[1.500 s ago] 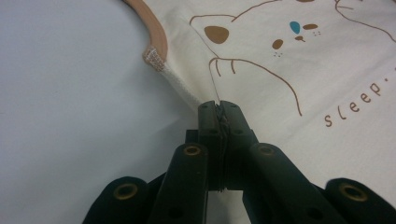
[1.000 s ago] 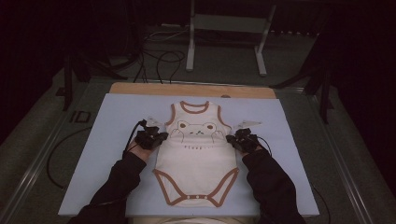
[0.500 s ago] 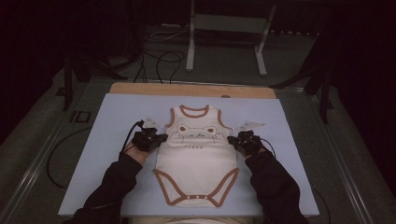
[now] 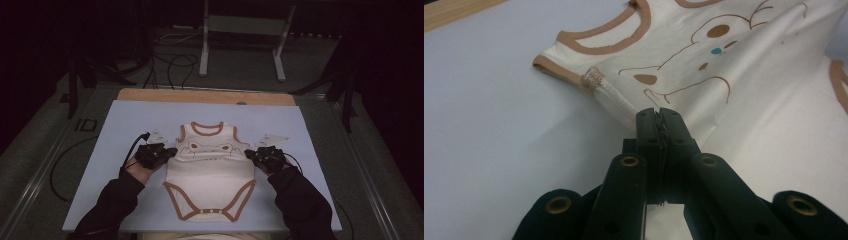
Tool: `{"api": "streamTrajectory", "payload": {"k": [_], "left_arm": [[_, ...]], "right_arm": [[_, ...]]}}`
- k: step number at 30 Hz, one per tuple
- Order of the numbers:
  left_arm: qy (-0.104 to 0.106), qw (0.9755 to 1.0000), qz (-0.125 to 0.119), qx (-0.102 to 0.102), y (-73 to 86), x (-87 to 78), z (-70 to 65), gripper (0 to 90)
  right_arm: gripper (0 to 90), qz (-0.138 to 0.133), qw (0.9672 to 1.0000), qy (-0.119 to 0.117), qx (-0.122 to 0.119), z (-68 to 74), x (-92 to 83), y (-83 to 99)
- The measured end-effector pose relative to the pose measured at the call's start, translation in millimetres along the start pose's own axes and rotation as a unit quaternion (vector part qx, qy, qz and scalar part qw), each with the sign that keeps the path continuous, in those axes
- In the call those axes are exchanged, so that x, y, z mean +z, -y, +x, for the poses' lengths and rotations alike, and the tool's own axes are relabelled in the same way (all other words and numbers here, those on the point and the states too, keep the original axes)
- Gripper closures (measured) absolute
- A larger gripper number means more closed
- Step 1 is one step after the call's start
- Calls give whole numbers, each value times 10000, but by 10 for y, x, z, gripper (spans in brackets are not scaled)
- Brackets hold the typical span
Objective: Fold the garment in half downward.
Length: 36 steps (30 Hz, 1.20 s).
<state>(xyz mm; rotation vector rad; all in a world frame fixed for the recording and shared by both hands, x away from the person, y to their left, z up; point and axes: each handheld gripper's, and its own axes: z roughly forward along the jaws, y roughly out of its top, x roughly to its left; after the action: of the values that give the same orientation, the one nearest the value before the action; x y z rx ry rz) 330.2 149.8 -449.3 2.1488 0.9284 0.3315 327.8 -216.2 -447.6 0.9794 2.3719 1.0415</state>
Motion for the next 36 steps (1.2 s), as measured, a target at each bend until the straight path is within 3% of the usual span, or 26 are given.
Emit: {"api": "streamTrajectory", "payload": {"k": [12, 23, 31, 36], "left_arm": [[168, 9994, 62, 296, 151, -222, -231, 896], [294, 9989, 75, 346, 282, -336, -381, 896], [230, 9985, 94, 495, 382, -377, -527, 896], [321, 9985, 108, 431, 493, -367, -560, 896]], "right_arm": [[897, -109, 9998, -145, -44, 177, -218, 113], [897, -34, 9994, -344, 37, 319, -296, 324], [897, -103, 9988, -478, 91, 380, -387, 458], [896, -68, 9981, -604, 116, 427, -410, 566]]}}
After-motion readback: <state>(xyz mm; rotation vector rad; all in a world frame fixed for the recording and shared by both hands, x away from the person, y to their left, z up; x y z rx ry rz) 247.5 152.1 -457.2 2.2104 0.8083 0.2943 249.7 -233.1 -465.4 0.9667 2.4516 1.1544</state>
